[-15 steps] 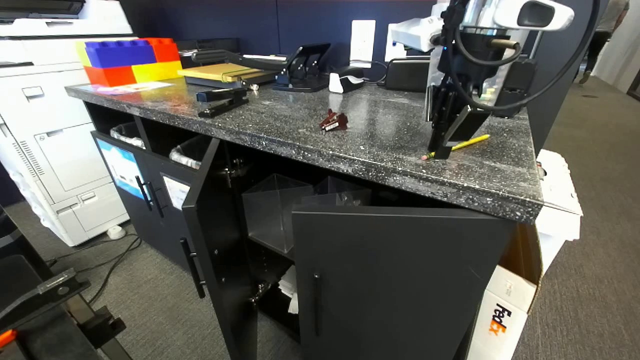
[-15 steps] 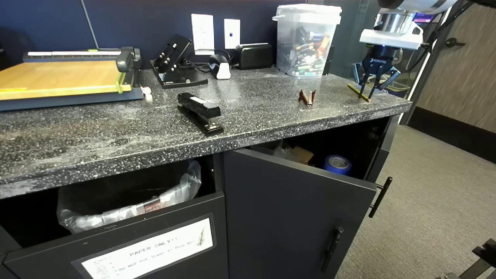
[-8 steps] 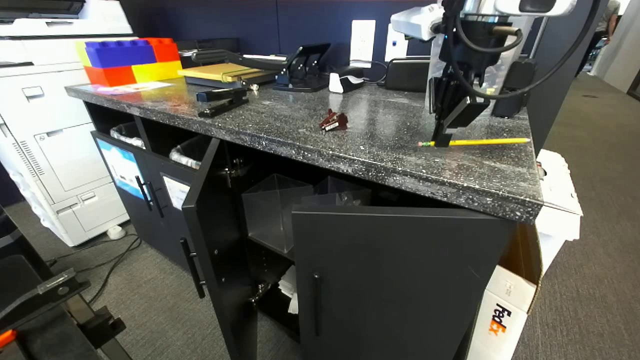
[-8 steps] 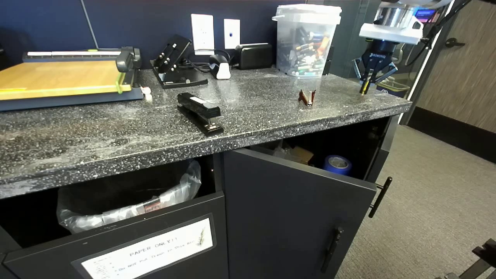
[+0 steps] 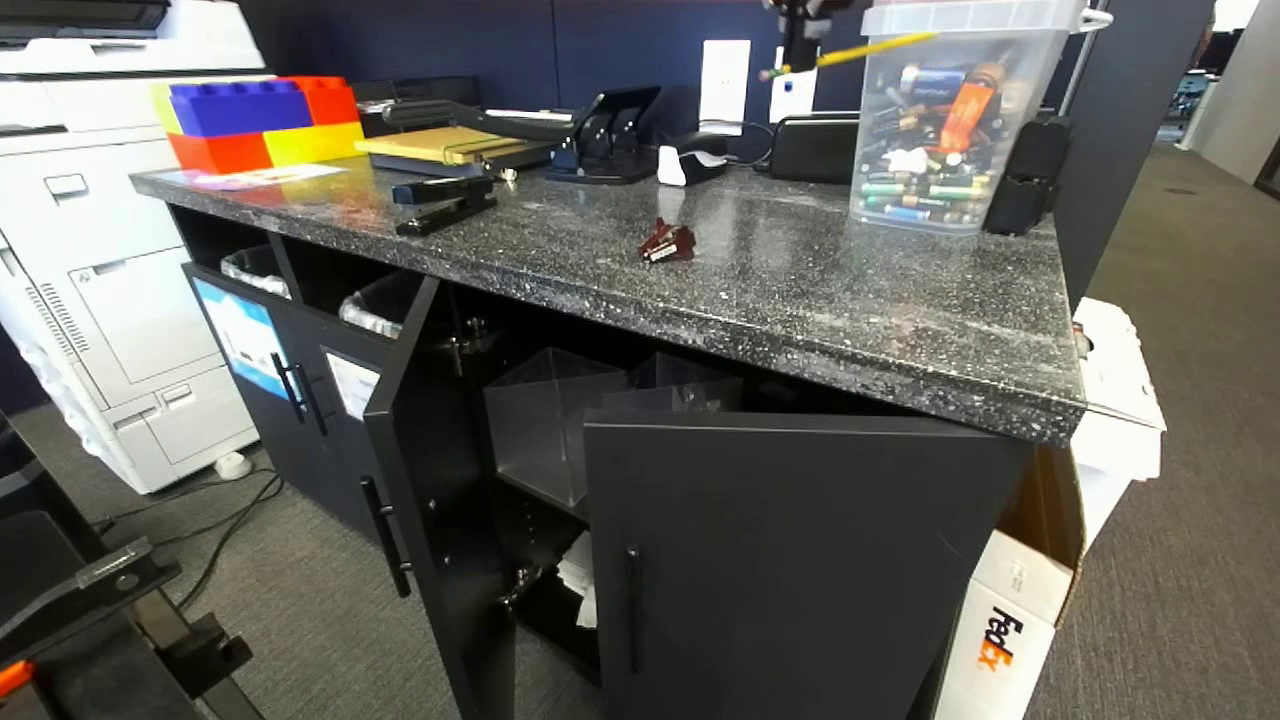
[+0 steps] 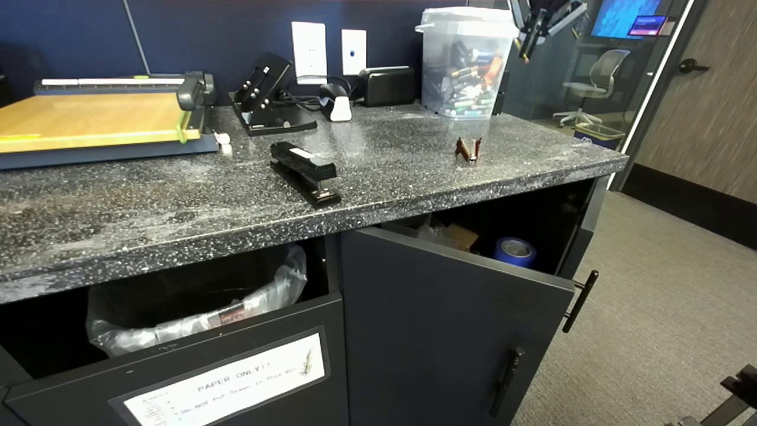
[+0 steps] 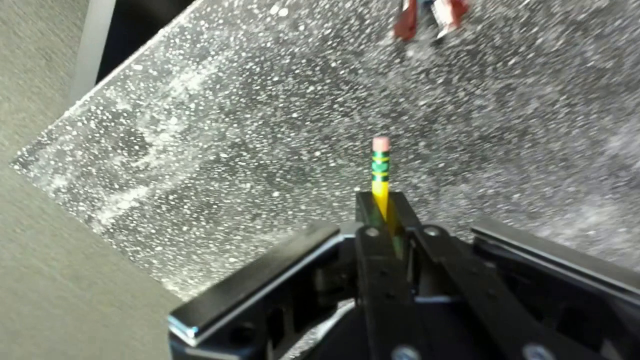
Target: Pick up the pencil from the countertop and move it to the left.
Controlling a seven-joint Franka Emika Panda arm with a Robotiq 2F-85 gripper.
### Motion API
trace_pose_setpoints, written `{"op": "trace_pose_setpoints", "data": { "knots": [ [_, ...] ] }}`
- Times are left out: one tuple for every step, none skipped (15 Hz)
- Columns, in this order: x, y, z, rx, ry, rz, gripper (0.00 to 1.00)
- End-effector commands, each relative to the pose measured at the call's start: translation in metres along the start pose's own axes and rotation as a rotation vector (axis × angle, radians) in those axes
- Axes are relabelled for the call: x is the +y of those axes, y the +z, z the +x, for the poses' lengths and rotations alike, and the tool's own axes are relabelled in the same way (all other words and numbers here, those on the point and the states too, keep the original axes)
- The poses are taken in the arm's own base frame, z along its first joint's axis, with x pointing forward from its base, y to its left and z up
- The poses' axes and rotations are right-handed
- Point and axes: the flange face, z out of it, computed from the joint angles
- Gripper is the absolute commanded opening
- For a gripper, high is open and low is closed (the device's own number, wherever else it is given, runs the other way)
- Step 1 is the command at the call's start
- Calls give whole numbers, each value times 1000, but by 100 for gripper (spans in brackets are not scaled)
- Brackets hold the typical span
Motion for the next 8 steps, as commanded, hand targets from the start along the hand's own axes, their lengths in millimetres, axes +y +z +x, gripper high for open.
{"op": "trace_pose_setpoints", "data": {
  "knots": [
    [-70,-38,-53,-40,-196,-20,2],
    [-91,-34,-70,-59,-248,-28,2],
    [-111,-27,-88,-79,-299,-38,2],
    [-132,-15,-108,-99,-349,-54,2],
    [-148,-4,-124,-119,-400,-70,2],
    [-164,13,-141,-137,-452,-95,2],
    [-175,30,-154,-149,-494,-117,2],
    [-182,52,-164,-156,-519,-144,2]
  ]
}}
